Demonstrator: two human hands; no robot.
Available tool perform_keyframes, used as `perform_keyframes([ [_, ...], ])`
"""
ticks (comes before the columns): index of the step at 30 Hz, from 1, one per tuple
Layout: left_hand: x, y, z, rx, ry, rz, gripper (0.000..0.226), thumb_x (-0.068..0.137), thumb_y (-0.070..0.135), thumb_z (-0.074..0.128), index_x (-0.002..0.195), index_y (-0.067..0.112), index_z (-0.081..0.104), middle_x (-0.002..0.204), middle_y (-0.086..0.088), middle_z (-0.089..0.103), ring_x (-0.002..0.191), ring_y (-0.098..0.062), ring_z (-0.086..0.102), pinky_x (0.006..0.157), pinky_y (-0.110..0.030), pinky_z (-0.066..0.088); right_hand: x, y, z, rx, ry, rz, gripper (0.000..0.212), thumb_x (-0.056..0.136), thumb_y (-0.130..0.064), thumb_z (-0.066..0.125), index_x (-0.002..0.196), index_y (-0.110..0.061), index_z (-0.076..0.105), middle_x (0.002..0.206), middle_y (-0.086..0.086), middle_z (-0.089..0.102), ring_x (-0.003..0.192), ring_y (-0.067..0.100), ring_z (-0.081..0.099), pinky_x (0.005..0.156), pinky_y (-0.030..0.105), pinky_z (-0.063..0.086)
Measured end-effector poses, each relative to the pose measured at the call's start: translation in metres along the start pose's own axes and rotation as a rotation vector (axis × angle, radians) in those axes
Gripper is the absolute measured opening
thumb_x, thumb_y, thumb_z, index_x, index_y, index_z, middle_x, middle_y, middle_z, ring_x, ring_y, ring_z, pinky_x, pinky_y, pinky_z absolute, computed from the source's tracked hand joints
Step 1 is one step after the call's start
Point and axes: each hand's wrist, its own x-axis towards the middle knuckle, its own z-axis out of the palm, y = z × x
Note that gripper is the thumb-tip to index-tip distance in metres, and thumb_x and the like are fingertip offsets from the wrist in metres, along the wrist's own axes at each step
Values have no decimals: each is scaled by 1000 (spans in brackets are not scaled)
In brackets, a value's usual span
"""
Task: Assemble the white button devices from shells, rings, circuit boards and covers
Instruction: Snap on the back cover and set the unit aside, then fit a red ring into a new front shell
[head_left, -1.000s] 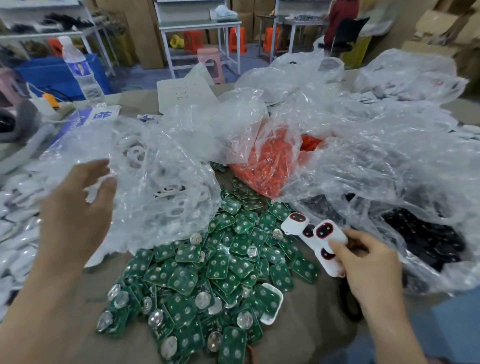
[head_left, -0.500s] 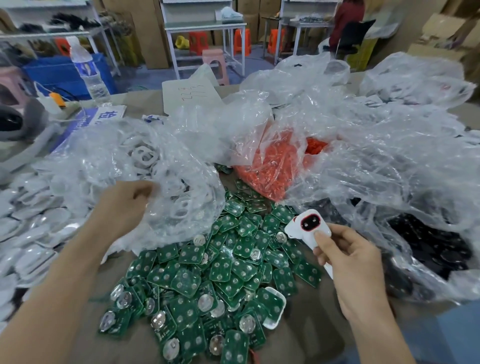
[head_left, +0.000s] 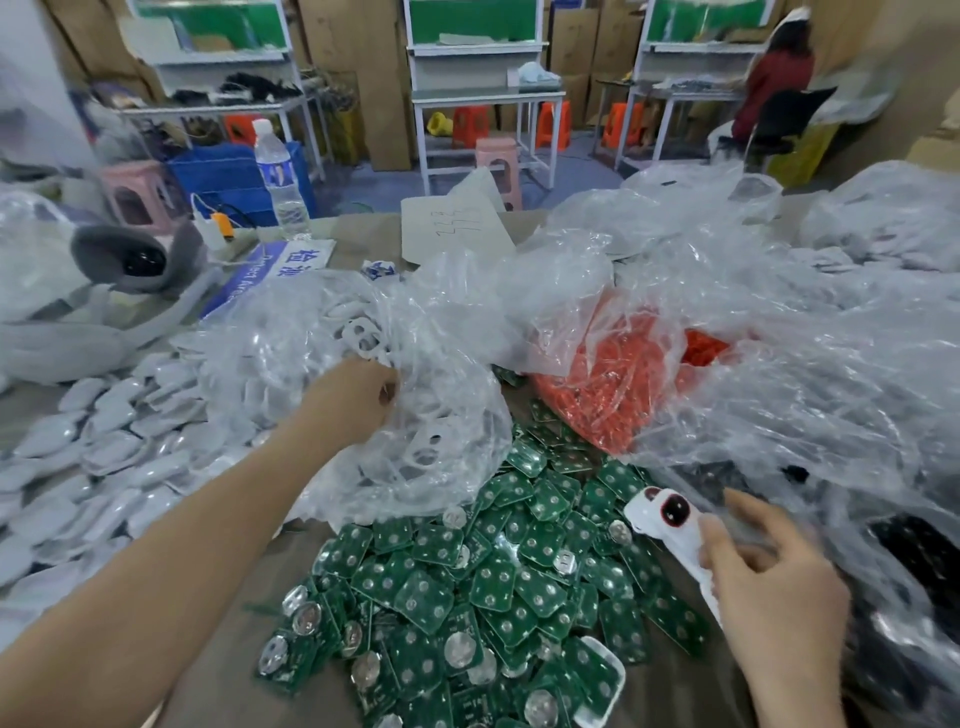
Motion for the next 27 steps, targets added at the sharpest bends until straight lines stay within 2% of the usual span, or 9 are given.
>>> perform_keyframes([
  [1, -2, 0, -1, -9, 30, -13, 25, 87, 4, 51, 68, 20, 53, 71, 4, 45, 75, -24, 47, 57, -28, 33, 1, -4, -1, 9, 19, -15, 24, 84, -26, 70, 108, -26, 68, 89, 3, 71, 79, 17, 68, 71, 31, 56],
  [3, -3, 2, -2, -30, 131, -21, 20, 89, 9, 54, 91, 19, 71, 82, 0, 54, 84, -25, 51, 65, -29, 39, 4, -17, -5, 75, 9, -60, 16, 85, -24, 69, 100, -26, 70, 80, -2, 70, 74, 15, 67, 72, 36, 56],
  [7, -2, 3, -21, -177, 403, -81, 20, 89, 13, 56, 98, 3, 71, 104, -17, 61, 101, -36, 55, 79, -39, 44, 19, -56, -23, 211, -60, -250, 6, 82, -32, 63, 82, -36, 67, 65, -14, 69, 51, 1, 61, 47, 17, 51],
  [11, -8, 12, -60, -494, 667, -132, 15, 91, 12, 52, 92, 7, 66, 99, -18, 64, 87, -33, 64, 79, -36, 48, 101, -94, -24, -30, -71, -360, 26, 89, -8, 61, 80, -31, 69, 77, -7, 71, 56, 5, 63, 54, 5, 47],
  [14, -35, 54, -68, -1123, 508, -54, 18, 94, 6, 46, 83, 18, 53, 88, -13, 66, 52, -19, 67, 50, -31, 55, 168, -107, 11, -447, -267, -223, 19, 88, 0, 59, 93, -11, 74, 100, 13, 71, 75, 16, 63, 70, 21, 48],
  [17, -65, 94, -36, -1313, 200, 49, 15, 99, 7, 49, 92, 19, 55, 70, -9, 70, 37, -11, 54, 37, -19, 42, 181, -102, 41, -751, -386, -218, 17, 87, 1, 57, 100, 2, 68, 83, 15, 64, 78, 28, 61, 71, 31, 51],
  [21, -84, 107, 15, -1450, -75, -4, 17, 97, 8, 55, 103, 15, 69, 58, 3, 66, 45, -6, 55, 45, -14, 45, 183, -96, 49, -695, -284, -252, 18, 86, 7, 56, 93, -1, 70, 86, 14, 66, 75, 27, 60, 72, 34, 51],
  [24, -84, 102, 26, -1675, -113, -104, 23, 95, 6, 56, 96, 21, 74, 75, -5, 72, 57, -13, 65, 54, -17, 53, 180, -93, 44, -540, -195, -278, 22, 89, 0, 59, 102, -8, 75, 97, 14, 73, 70, 23, 60, 69, 30, 51],
  [27, -82, 95, 28, -1869, -167, -138, 22, 88, 18, 60, 104, 15, 74, 91, -12, 73, 67, -20, 70, 58, -20, 56, 170, -90, 41, -389, -62, -365, 20, 91, -5, 60, 105, -10, 74, 100, 10, 74, 58, 9, 53, 56, 11, 41],
])
